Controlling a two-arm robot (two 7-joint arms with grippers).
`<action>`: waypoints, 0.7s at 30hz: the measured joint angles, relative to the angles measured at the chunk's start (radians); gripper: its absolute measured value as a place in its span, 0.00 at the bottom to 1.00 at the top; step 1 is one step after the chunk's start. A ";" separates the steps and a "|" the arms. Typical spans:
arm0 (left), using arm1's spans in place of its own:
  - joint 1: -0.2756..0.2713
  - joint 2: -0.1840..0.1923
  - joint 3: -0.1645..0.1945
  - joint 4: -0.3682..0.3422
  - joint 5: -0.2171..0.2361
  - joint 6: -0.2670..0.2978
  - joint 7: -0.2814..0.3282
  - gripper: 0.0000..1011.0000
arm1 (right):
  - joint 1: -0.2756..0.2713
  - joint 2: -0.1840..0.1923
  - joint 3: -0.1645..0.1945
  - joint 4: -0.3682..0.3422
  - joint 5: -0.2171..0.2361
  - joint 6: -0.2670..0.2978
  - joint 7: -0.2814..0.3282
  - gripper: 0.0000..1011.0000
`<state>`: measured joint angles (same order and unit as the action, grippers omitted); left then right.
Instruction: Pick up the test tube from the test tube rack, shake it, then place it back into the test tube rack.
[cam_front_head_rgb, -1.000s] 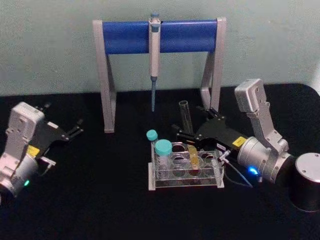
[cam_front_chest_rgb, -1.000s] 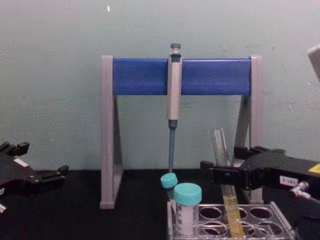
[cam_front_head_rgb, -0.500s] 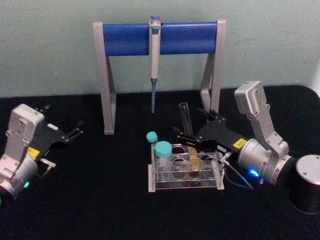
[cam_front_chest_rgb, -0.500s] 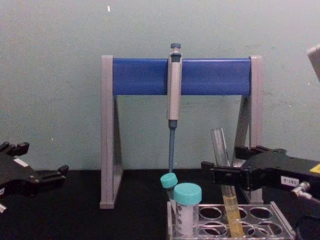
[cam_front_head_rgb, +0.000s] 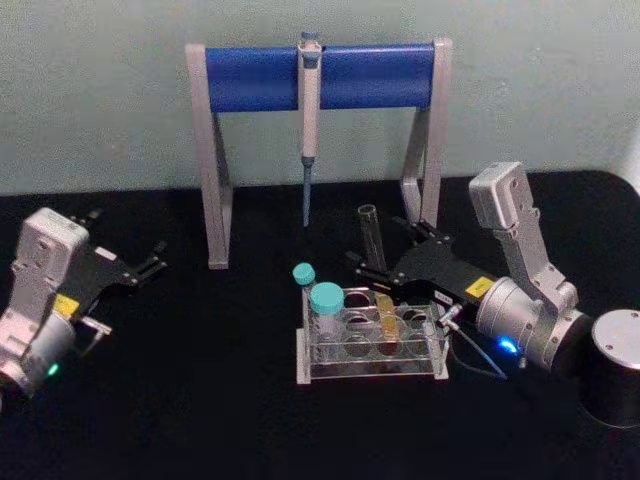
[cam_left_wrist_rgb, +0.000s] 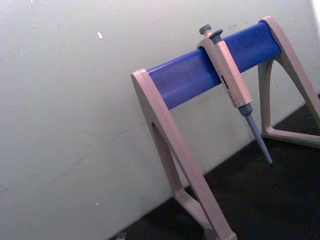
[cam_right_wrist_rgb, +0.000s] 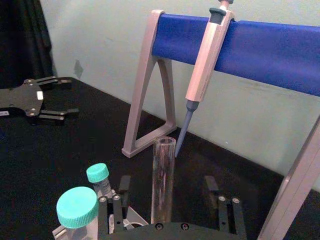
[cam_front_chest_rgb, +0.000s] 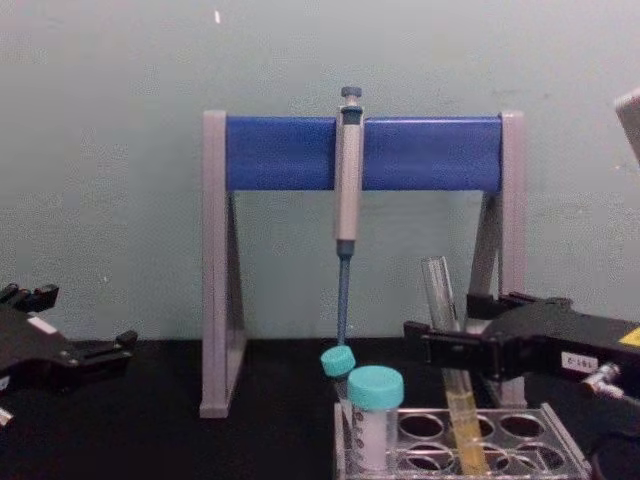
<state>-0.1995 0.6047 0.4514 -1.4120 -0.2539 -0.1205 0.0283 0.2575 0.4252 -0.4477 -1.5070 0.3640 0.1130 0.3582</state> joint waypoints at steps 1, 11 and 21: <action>0.000 0.000 0.000 0.000 0.000 0.000 0.000 0.99 | 0.000 0.000 0.000 0.000 0.000 0.000 0.000 0.90; 0.000 0.000 0.000 0.000 0.000 0.000 0.000 0.99 | 0.000 0.000 0.000 0.000 0.001 0.000 -0.001 0.60; 0.000 0.000 0.000 0.000 0.000 0.000 0.000 0.99 | 0.000 0.000 0.000 0.000 0.002 0.000 -0.001 0.29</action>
<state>-0.1995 0.6047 0.4514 -1.4120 -0.2539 -0.1205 0.0283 0.2576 0.4256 -0.4480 -1.5067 0.3656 0.1126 0.3573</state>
